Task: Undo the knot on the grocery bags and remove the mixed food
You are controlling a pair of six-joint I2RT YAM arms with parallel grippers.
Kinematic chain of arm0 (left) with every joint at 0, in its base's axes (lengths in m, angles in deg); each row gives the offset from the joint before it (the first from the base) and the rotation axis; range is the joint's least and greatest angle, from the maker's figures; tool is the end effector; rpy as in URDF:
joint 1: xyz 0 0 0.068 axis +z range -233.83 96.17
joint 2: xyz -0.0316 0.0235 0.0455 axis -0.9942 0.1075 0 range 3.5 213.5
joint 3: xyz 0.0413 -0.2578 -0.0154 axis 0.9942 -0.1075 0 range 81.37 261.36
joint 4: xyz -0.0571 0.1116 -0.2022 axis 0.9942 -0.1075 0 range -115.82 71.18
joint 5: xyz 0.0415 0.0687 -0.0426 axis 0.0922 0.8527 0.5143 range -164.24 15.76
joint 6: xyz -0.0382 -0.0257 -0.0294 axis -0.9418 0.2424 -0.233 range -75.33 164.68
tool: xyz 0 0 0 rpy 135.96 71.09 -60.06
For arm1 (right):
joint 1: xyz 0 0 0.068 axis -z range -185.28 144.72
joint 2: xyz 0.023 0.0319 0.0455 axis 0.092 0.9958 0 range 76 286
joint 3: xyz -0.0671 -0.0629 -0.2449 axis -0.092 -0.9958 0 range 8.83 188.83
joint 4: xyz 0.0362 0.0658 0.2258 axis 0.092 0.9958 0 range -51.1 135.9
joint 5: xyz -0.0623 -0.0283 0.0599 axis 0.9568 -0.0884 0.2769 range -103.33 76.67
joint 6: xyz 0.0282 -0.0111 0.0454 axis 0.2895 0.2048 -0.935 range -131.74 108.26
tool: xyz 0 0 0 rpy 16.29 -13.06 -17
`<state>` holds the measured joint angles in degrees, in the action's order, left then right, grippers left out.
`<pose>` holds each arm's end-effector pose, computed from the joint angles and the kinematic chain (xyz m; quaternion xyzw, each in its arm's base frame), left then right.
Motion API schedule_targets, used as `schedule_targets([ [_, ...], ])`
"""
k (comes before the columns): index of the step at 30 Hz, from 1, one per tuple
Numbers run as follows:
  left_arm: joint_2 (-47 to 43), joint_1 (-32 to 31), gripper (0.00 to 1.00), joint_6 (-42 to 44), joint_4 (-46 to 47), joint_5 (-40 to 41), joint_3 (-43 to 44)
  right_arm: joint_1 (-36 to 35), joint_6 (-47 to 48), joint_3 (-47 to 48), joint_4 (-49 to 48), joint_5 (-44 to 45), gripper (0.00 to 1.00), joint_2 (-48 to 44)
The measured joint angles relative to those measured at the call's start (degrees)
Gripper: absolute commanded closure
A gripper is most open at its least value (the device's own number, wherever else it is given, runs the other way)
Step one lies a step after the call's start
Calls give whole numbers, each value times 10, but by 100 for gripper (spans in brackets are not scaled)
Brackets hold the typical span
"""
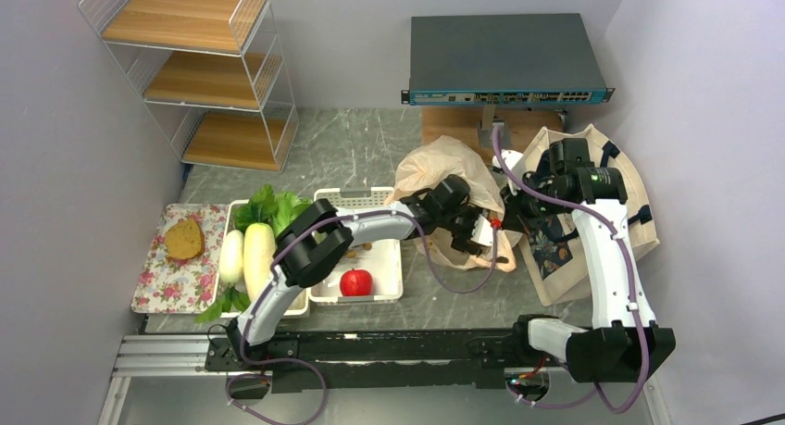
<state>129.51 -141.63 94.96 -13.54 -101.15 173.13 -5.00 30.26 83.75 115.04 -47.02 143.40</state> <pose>0.2401 -0.4124 0.1919 0.7476 0.3963 -0.2324 0.4796 0.1711 0.0194 0.3374 -0.3851 0.8597 0.2015 0.2683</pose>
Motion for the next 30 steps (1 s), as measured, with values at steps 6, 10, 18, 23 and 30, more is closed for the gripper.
schedule_targets([
  [6,63,-3,4,17,-75,-2,84,4,2,-10,-11,55,100,-6],
  [10,81,-9,19,56,-134,9,122,5,-1,-16,-15,68,100,-19],
  [18,86,-55,39,90,-155,96,130,-7,-12,-29,-22,17,100,-34],
  [23,63,-58,54,77,-171,91,107,-7,-13,-37,-24,9,100,-39],
  [30,-43,-52,79,15,-209,67,-11,-7,-13,-54,-30,0,100,-47],
])
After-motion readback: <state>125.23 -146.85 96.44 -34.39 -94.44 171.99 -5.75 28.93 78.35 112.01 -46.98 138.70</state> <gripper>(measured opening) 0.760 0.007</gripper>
